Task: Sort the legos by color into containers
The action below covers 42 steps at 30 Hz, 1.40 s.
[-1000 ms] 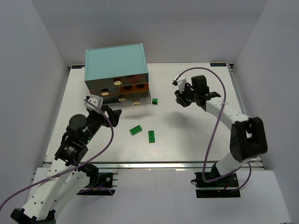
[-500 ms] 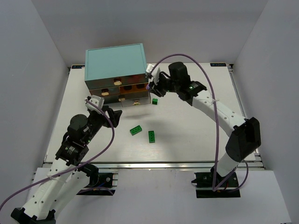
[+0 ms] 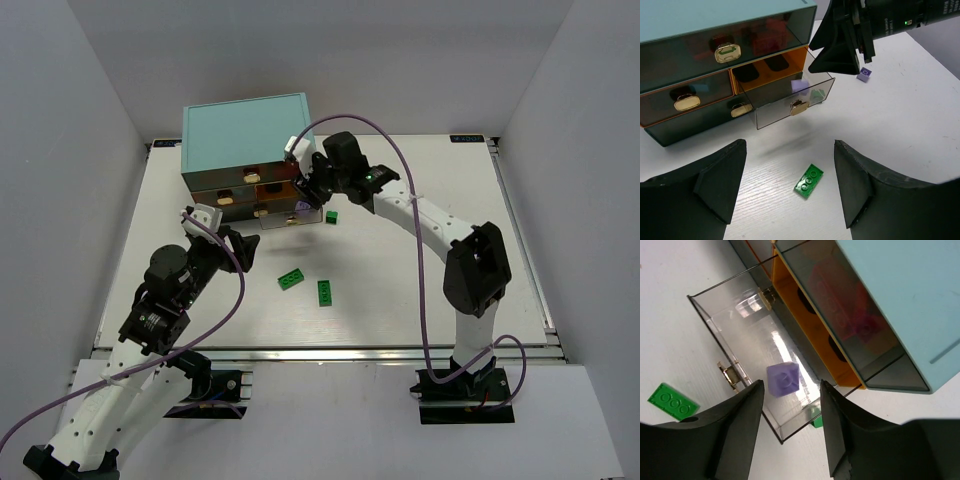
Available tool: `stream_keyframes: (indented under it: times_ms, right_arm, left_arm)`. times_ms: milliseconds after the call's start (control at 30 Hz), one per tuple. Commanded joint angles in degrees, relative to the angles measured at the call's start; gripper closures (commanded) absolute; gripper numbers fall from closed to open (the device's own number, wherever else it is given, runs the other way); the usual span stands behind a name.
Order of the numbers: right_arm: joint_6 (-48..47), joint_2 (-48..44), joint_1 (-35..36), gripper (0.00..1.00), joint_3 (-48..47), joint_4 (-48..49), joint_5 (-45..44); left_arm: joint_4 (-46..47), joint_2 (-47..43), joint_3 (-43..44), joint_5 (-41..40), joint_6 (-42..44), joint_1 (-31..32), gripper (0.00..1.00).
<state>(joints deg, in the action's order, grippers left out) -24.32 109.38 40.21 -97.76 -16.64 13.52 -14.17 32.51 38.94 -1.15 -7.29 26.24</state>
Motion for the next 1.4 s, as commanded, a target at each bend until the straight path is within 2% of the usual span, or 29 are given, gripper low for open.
stream_keyframes:
  times_ms: [0,200,300,333,433,533,600,633,700,733,767,833,1000,1133,1367]
  right_arm:
    - [2.2,0.0,0.1,0.45,-3.8,0.6,-1.6]
    - [4.2,-4.1,-0.4,0.47,0.7,1.8,-2.2]
    - [8.2,-10.5,-2.1,0.60,9.4,6.3,-5.7]
    - [11.2,-13.9,-2.3,0.75,11.8,7.8,-9.1]
    - [14.6,-18.8,-5.6,0.95,19.6,11.1,-12.5]
    - [18.6,-20.4,-10.4,0.96,23.6,9.9,-13.0]
    - [20.7,-19.9,-13.3,0.90,24.6,8.5,-12.7]
    - [21.3,-18.8,-16.0,0.72,25.1,7.8,-12.4]
    - [21.3,-17.1,-17.5,0.43,25.1,6.6,-11.3]
    - [21.2,-15.1,-20.0,0.23,24.9,6.2,-10.0]
    - [21.2,-13.9,-20.7,0.15,23.9,5.7,-9.9]
    - [20.5,-10.4,-23.1,0.11,22.6,5.0,-9.2]
    - [14.8,-1.8,-26.8,0.11,17.9,3.6,-6.1]
    - [6.7,2.9,-27.3,0.11,15.6,1.8,-4.6]
    - [3.1,8.2,-27.4,0.14,12.2,1.3,-3.1]
  left_arm:
    - [0.5,-0.7,-0.3,-0.6,0.6,-0.3,0.19]
    - [0.6,-0.8,-0.1,-0.1,0.7,-0.3,0.19]
    - [0.7,-1.0,-0.2,0.3,0.7,-0.3,0.19]
    - [0.7,-1.1,-0.2,0.4,0.5,-0.3,0.19]
    - [0.8,-1.1,-0.2,0.5,0.3,-0.3,0.19]
    - [0.9,-1.0,-0.2,1.0,0.3,-0.3,0.19]
    - [0.9,-1.0,-0.2,1.1,0.2,-0.3,0.19]
    - [1.0,-1.0,-0.2,1.1,0.1,-0.3,0.19]
    - [1.0,-1.0,-0.2,1.1,0.2,-0.3,0.19]
    - [1.0,-1.0,-0.2,1.1,0.1,-0.3,0.19]
    - [0.9,-1.0,-0.2,1.1,0.1,-0.3,0.19]
    - [1.0,-1.0,-0.3,1.1,0.1,-0.3,0.19]
    - [0.9,-0.7,-0.3,1.1,0.2,-0.3,0.19]
    - [1.0,-0.3,-0.4,1.1,0.2,-0.3,0.19]
    - [1.0,0.3,-0.2,1.1,0.3,-0.3,0.19]
